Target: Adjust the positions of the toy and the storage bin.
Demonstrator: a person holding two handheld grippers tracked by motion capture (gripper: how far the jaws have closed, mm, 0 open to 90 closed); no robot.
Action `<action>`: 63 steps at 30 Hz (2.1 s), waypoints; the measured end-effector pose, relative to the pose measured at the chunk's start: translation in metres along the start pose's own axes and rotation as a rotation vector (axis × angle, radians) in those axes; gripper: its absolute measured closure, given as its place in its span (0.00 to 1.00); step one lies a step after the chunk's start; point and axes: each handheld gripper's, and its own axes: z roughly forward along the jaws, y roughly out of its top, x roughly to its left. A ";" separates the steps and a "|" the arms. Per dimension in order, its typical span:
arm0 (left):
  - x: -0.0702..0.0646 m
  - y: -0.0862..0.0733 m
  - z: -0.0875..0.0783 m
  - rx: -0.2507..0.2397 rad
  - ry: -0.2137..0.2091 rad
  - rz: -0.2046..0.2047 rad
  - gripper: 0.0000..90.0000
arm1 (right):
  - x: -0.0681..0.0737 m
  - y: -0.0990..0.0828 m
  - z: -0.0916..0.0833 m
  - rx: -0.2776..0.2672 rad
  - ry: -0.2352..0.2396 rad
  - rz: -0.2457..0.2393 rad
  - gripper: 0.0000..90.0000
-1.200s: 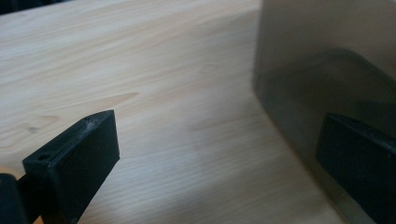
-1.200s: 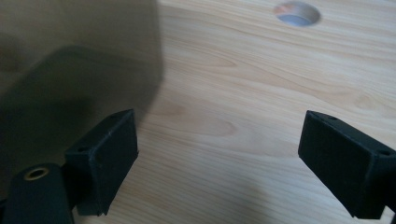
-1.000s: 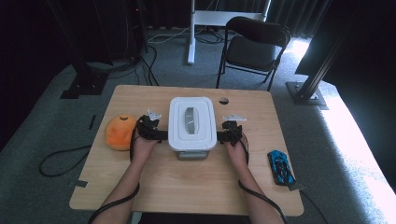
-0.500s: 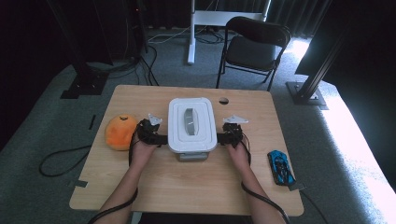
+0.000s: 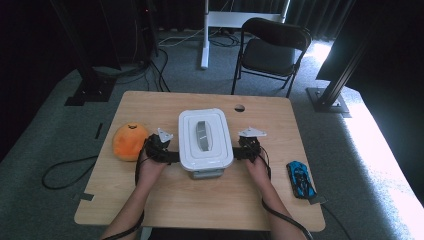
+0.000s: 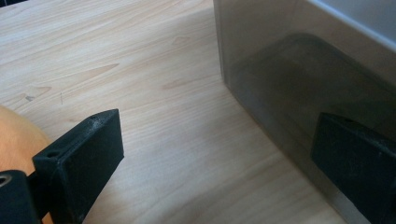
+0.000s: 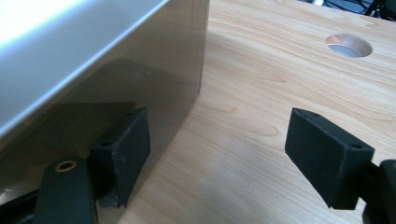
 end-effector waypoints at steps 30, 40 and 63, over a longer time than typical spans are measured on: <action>-0.023 -0.033 -0.041 -0.078 -0.019 0.014 0.02 | 0.004 -0.022 -0.021 -0.020 0.017 -0.026 0.17; -0.008 -0.040 -0.025 -0.033 -0.032 -0.065 0.00 | -0.006 -0.030 -0.009 0.040 0.005 -0.004 0.16; -0.019 -0.040 -0.028 -0.084 -0.054 0.000 0.00 | -0.009 -0.003 0.009 0.028 0.100 0.018 0.21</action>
